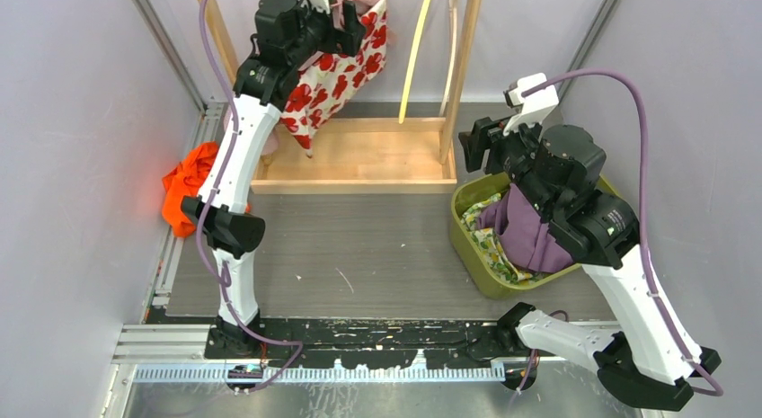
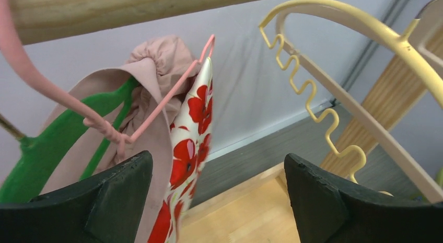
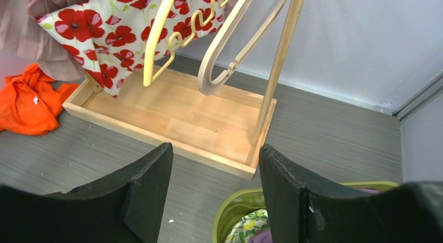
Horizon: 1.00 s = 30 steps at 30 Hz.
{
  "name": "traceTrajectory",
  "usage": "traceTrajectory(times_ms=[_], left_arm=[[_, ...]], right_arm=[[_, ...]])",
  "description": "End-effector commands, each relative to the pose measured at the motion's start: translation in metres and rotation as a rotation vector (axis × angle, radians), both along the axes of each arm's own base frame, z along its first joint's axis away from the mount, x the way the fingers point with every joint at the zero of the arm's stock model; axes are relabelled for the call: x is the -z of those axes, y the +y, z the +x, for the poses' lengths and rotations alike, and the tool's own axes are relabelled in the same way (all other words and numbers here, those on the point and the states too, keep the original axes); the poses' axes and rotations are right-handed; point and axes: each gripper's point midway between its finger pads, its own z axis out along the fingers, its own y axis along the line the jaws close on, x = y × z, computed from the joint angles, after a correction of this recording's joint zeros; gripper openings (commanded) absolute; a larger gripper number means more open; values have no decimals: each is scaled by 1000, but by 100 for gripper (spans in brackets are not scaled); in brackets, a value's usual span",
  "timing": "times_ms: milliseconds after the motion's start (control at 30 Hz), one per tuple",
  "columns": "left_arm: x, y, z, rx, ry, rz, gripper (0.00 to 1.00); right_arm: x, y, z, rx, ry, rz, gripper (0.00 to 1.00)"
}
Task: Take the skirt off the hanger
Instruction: Pick up the hanger from the clothesline.
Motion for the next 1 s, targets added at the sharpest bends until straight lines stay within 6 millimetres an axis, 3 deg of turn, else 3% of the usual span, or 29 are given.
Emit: traceTrajectory(times_ms=[0,300,633,800,967], left_arm=[[-41,-20,-22,191,-76,-113,94],[-50,-49,-58,504,32,-303,94],[-51,-58,-72,598,112,-371,90],[-63,-53,-103,644,142,-388,90],[-75,-35,-138,599,143,-363,89]], right_arm=[[-18,-7,3,44,-54,12,66],[-11,-5,7,43,-67,10,67],[-5,-8,4,47,-77,15,67],[-3,-7,3,38,-74,22,67],[-3,-6,1,32,-79,26,67]])
